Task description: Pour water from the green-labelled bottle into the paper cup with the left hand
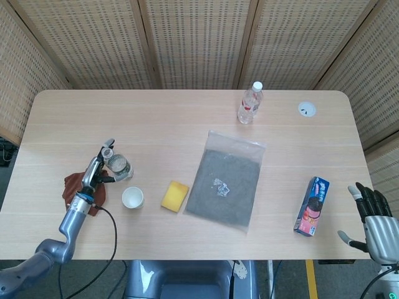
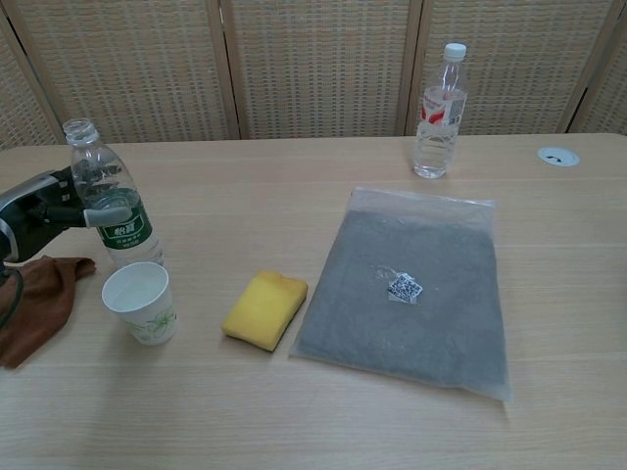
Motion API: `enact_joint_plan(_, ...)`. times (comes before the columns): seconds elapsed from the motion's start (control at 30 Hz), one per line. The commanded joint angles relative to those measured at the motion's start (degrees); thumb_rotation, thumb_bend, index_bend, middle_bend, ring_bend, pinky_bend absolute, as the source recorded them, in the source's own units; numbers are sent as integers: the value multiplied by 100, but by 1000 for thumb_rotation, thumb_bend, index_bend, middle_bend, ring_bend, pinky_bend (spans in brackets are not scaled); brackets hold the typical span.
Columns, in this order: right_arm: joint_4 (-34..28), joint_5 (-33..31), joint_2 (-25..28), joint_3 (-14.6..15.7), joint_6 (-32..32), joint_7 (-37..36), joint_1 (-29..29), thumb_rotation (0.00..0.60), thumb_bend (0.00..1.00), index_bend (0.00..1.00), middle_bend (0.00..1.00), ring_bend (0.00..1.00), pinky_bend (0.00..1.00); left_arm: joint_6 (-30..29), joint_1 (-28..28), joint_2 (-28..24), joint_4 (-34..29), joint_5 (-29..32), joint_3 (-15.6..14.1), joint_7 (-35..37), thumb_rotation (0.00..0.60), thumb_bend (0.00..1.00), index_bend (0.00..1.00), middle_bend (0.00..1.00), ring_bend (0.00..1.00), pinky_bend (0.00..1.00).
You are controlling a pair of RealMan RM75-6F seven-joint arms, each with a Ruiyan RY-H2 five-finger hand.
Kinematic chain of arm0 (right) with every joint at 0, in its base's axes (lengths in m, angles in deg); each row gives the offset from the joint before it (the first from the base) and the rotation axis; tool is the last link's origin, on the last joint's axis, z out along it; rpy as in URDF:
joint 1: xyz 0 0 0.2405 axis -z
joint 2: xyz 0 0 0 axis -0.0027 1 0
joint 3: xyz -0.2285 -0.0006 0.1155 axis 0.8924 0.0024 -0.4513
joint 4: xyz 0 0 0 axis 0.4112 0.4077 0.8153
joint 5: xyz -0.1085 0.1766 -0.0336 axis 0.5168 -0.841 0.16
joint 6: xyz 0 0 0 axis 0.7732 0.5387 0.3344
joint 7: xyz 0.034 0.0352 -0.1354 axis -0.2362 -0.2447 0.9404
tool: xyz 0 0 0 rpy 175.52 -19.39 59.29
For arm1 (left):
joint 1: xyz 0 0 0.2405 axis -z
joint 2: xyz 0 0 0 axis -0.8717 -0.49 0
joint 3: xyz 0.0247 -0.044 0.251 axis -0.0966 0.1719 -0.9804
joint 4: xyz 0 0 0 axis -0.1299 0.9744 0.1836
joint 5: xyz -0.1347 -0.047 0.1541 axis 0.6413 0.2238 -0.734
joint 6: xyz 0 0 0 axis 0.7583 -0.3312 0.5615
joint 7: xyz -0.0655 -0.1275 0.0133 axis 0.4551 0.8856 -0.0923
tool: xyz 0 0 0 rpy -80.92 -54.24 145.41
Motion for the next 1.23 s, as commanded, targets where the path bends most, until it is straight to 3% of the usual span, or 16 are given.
enact_joint_plan(0.03, -29, 74, 32, 23, 77, -49, 31, 600, 0, 0, 0, 0, 0, -55, -112, -585, -592, -126, -147, -241, 600, 98, 0, 0, 0, 0)
enact_joint_plan(0.33, -94, 376, 125, 111, 378, -196, 146, 600, 0, 0, 0, 0, 0, -490, -507, -2062, -2042, -184, -292, -1388, 600, 97, 0, 0, 0, 0)
enact_joint_plan(0.47, -113, 502, 144, 147, 479, -205, 184, 600, 0, 0, 0, 0, 0, -800, -844, -2871, -2774, -79, -408, -3066, 600, 108, 0, 0, 0, 0)
enact_joint_plan(0.67, -104, 516, 138, 149, 477, -198, 184, 600, 0, 0, 0, 0, 0, -2029, -1634, -3571, -4348, 256, -326, -5113, 600, 125, 0, 0, 0, 0)
enact_joint_plan(0.97, -82, 506, 155, 128, 515, -256, 196, 600, 0, 0, 0, 0, 0, -3091, -2422, -3672, -5364, 223, -572, -7035, 600, 125, 0, 0, 0, 0)
enact_joint_plan(1.23, -46, 480, 134, 75, 652, -172, 252, 600, 0, 0, 0, 0, 0, -3123, -2598, -3479, -5339, 163, -626, -7480, 600, 127, 0, 0, 0, 0)
